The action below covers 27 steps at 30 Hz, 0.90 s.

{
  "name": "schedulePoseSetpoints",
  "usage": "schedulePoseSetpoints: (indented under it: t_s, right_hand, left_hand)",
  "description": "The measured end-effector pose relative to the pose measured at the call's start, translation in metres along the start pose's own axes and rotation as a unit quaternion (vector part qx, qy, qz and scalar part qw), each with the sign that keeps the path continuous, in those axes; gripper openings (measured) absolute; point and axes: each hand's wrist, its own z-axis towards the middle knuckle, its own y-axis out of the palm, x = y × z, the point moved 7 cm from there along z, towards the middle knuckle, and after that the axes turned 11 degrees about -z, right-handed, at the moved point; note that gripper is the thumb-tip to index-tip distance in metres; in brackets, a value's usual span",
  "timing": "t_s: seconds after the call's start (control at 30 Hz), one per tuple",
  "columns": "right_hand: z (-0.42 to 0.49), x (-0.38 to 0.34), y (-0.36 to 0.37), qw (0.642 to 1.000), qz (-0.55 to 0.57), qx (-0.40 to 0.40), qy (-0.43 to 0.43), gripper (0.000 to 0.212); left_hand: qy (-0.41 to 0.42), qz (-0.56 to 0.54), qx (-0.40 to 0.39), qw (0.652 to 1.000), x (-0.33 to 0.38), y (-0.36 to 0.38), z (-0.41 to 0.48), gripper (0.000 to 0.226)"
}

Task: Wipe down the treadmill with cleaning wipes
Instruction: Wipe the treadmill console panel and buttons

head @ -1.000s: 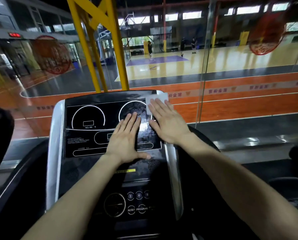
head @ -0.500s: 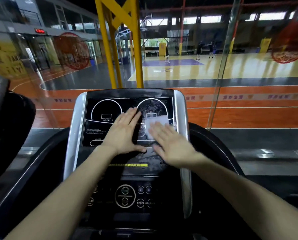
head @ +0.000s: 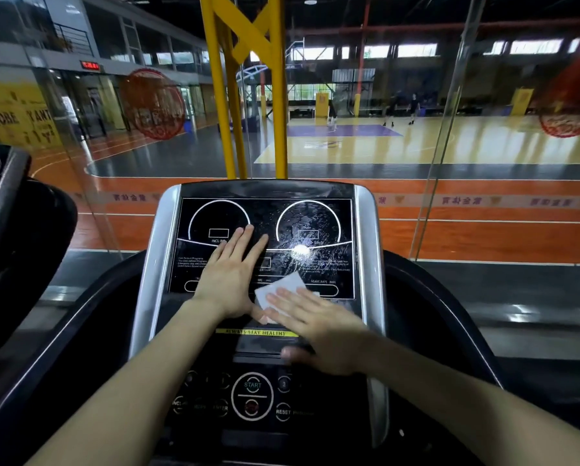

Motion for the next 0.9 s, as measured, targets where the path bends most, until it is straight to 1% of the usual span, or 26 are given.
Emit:
schedulePoseSetpoints:
  t_s: [0.03, 0.07, 0.13, 0.17, 0.2, 0.23, 0.27, 0.3, 0.33, 0.37, 0.4, 0.43, 0.47, 0.5, 0.53, 0.57, 0.6, 0.63, 0.67, 0.7, 0.73, 0.77, 0.8, 0.83, 0.87, 0.9]
  right_hand:
    - [0.006, 0.02, -0.007, 0.999, -0.005, 0.021, 0.033, 0.078]
    - [0.015, 0.054, -0.016, 0.993, -0.014, 0.039, 0.111, 0.077]
    - [0.023, 0.133, -0.044, 0.949, -0.059, 0.082, 0.297, 0.076]
    - [0.025, 0.156, -0.053, 0.925, -0.068, 0.092, 0.362, 0.077]
    - [0.031, 0.159, -0.055, 0.915, -0.064, 0.097, 0.385, 0.078]
    - [0.041, 0.146, -0.051, 0.924, -0.043, 0.097, 0.367, 0.079]
    - [0.052, 0.116, -0.042, 0.952, -0.017, 0.092, 0.292, 0.079]
    - [0.056, 0.074, -0.031, 0.98, -0.001, 0.082, 0.18, 0.077]
    - [0.051, 0.033, -0.016, 0.996, 0.0, 0.061, 0.058, 0.074]
    - [0.043, 0.012, -0.004, 0.998, -0.026, 0.042, -0.031, 0.071]
    - [0.039, 0.013, -0.005, 0.995, -0.048, 0.052, -0.064, 0.069]
    - [0.041, 0.035, -0.013, 0.996, -0.043, 0.072, -0.02, 0.069]
    - [0.043, 0.068, -0.022, 0.993, -0.035, 0.091, 0.074, 0.07]
    - [0.041, 0.104, -0.034, 0.976, -0.029, 0.104, 0.188, 0.07]
    - [0.035, 0.135, -0.044, 0.946, -0.038, 0.111, 0.304, 0.07]
    - [0.031, 0.154, -0.049, 0.912, -0.044, 0.115, 0.392, 0.071]
    - [0.035, 0.156, -0.054, 0.889, -0.03, 0.133, 0.437, 0.073]
    - [0.049, 0.145, -0.054, 0.891, -0.004, 0.144, 0.43, 0.075]
    - [0.069, 0.119, -0.052, 0.92, 0.017, 0.143, 0.365, 0.076]
    - [0.087, 0.085, -0.045, 0.957, 0.015, 0.121, 0.263, 0.076]
    - [0.095, 0.057, -0.037, 0.982, -0.006, 0.097, 0.162, 0.076]
    - [0.097, 0.048, -0.034, 0.992, -0.029, 0.083, 0.095, 0.075]
    - [0.093, 0.061, -0.037, 0.991, -0.041, 0.094, 0.084, 0.072]
    - [0.087, 0.085, -0.041, 0.984, -0.046, 0.117, 0.127, 0.069]
    - [0.075, 0.113, -0.045, 0.967, -0.049, 0.135, 0.212, 0.068]
    - [0.06, 0.142, -0.048, 0.935, -0.043, 0.142, 0.323, 0.069]
  left_hand:
    - [0.002, -0.004, -0.001, 1.0, 0.001, 0.0, 0.0, 0.174]
    - [0.001, -0.008, -0.003, 1.0, 0.001, 0.0, 0.0, 0.175]
    - [-0.003, -0.015, -0.009, 1.0, 0.003, -0.001, -0.001, 0.175]
    - [-0.005, -0.017, -0.012, 1.0, 0.003, -0.002, -0.002, 0.175]
    - [-0.005, -0.019, -0.012, 1.0, 0.003, -0.002, -0.002, 0.175]
    - [-0.004, -0.022, -0.011, 1.0, 0.002, -0.001, -0.003, 0.175]
    - [-0.004, -0.022, -0.009, 1.0, 0.002, -0.001, -0.003, 0.176]
    - [-0.004, -0.019, -0.005, 1.0, 0.002, -0.002, -0.003, 0.177]
    - [-0.004, -0.017, -0.002, 1.0, 0.001, -0.002, -0.003, 0.178]
    - [-0.004, -0.016, -0.001, 1.0, 0.001, -0.002, -0.003, 0.179]
    - [-0.005, -0.015, 0.0, 1.0, 0.0, -0.002, -0.003, 0.18]
    - [-0.006, -0.015, -0.001, 1.0, 0.0, -0.002, -0.003, 0.18]
    - [-0.008, -0.016, -0.002, 1.0, 0.0, -0.002, -0.003, 0.18]
    - [-0.009, -0.017, -0.005, 1.0, 0.001, -0.003, -0.004, 0.181]
    - [-0.009, -0.019, -0.008, 1.0, 0.002, -0.003, -0.003, 0.181]
    - [-0.009, -0.019, -0.01, 1.0, 0.002, -0.003, -0.003, 0.181]
    - [-0.01, -0.018, -0.01, 1.0, 0.003, -0.004, -0.004, 0.181]
    - [-0.007, -0.015, -0.01, 1.0, 0.003, -0.004, -0.004, 0.18]
    - [-0.002, -0.011, -0.013, 1.0, 0.002, -0.005, -0.004, 0.18]
    - [0.003, -0.008, -0.019, 1.0, 0.0, -0.006, -0.005, 0.178]
    - [0.01, -0.008, -0.028, 1.0, -0.005, -0.007, -0.006, 0.177]
    - [0.019, -0.011, -0.038, 0.999, -0.012, -0.01, -0.007, 0.175]
    - [0.03, -0.01, -0.046, 0.998, -0.021, -0.013, -0.009, 0.172]
    - [0.041, -0.001, -0.05, 0.998, -0.031, -0.016, -0.011, 0.167]
    - [0.045, 0.015, -0.047, 0.998, -0.041, -0.019, -0.014, 0.162]
    - [0.041, 0.032, -0.041, 0.998, -0.053, -0.022, -0.018, 0.159]
